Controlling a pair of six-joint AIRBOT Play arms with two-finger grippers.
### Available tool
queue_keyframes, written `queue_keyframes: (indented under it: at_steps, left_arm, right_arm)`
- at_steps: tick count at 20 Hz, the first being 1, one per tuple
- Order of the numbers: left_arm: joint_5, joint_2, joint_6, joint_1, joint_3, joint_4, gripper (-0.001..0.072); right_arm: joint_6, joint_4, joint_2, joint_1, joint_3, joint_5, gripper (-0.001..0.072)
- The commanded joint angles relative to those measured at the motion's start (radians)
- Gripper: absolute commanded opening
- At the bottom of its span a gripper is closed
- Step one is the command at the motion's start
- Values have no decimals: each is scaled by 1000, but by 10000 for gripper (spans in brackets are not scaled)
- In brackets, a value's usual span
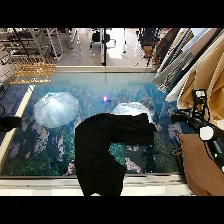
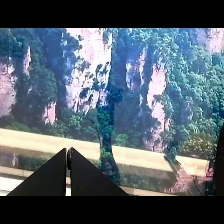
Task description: Fold the clothes and pants, and hang the long-sleeved shirts on hangers.
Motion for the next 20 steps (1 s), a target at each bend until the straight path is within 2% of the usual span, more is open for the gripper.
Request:
queue_keyframes:
  at_steps: [1,9,12,14,16,17,18,19,20]
  left_arm:
    - [0,1,0,1,0,0,12]
    - [11,0,0,1,0,-3,12]
    - [105,-8,0,0,0,-3,12]
    - [108,-28,0,-1,0,-13,12]
    - [92,-42,0,0,-10,-100,12]
    - [101,-42,21,0,-29,-168,39]
    - [105,-42,78,-1,-52,-272,259]
    - [104,-42,137,-1,-82,-401,587]
    - [102,-40,157,-1,-122,-531,645]
  right_arm:
    - [0,0,1,1,0,0,13]
    - [0,0,1,1,0,0,13]
    - [0,0,1,1,0,0,13]
    - [3,15,1,1,0,0,12]
    - [20,166,2,1,0,18,12]
    - [42,247,4,1,0,59,12]
    - [45,304,6,1,0,109,12]
    - [45,327,8,1,0,174,12]
    - [45,326,9,1,0,229,14]
